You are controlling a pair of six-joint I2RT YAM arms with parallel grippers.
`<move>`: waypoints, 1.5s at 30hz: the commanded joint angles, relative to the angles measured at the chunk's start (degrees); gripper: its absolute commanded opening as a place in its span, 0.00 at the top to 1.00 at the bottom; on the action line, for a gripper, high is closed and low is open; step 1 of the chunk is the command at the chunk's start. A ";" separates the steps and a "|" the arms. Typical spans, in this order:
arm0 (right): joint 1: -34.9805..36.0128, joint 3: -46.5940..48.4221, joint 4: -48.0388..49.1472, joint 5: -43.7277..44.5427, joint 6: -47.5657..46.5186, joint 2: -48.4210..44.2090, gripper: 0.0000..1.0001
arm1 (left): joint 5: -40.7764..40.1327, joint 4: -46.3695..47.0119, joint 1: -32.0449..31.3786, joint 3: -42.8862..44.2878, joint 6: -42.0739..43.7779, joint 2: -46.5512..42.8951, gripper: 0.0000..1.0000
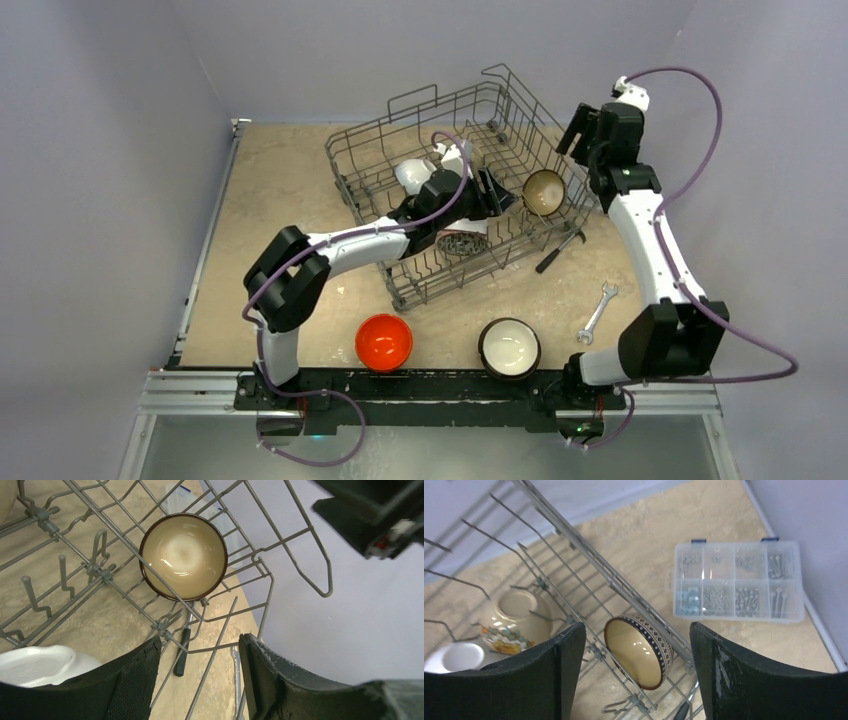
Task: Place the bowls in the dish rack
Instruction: Adjust the dish rack at the center of the board, then turn the bowl upside down on the dish rack.
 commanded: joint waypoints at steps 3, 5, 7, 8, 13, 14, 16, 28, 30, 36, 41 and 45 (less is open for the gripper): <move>-1.32 2.03 -4.67 -6.74 0.36 4.13 0.23 | 0.08 1.17 0.37 -0.65 1.09 -4.47 0.42; -1.64 1.62 -5.15 -12.59 0.62 4.45 0.25 | 0.39 1.20 0.54 -0.74 1.00 -4.59 0.41; -1.67 1.04 -5.56 -17.05 0.80 3.98 0.26 | 0.96 1.07 0.85 -0.83 0.92 -4.75 0.41; -1.67 0.62 -5.69 -19.84 0.90 3.56 0.27 | 1.26 0.88 1.00 -0.84 0.94 -4.92 0.41; -1.67 -3.55 -4.39 -35.52 2.70 -0.71 0.33 | 1.82 0.01 1.47 -1.15 0.82 -5.58 0.40; -1.67 -4.72 -3.47 -37.27 3.73 -1.78 0.33 | 1.99 -0.25 1.50 -1.06 0.75 -5.43 0.40; -1.57 -7.35 -1.76 -42.26 6.01 -3.79 0.35 | 2.68 -0.65 1.49 -0.61 0.71 -4.70 0.40; -1.50 -14.06 2.43 -54.62 11.88 -9.11 0.36 | 8.36 -4.06 1.30 6.78 -0.52 3.90 0.43; -1.50 -14.37 2.61 -53.27 11.63 -9.41 0.35 | 8.97 -4.62 1.12 8.48 -0.48 5.52 0.45; -1.50 -13.33 0.19 -50.87 9.57 -9.52 0.34 | 11.24 -11.19 0.97 17.36 1.70 12.18 0.49; -1.50 -12.83 -0.94 -51.26 8.72 -8.88 0.33 | 12.15 -11.02 0.33 20.66 1.26 15.63 0.54; -1.50 -12.55 -1.22 -51.18 8.48 -8.80 0.33 | 11.21 -11.08 0.30 21.40 0.47 16.76 0.67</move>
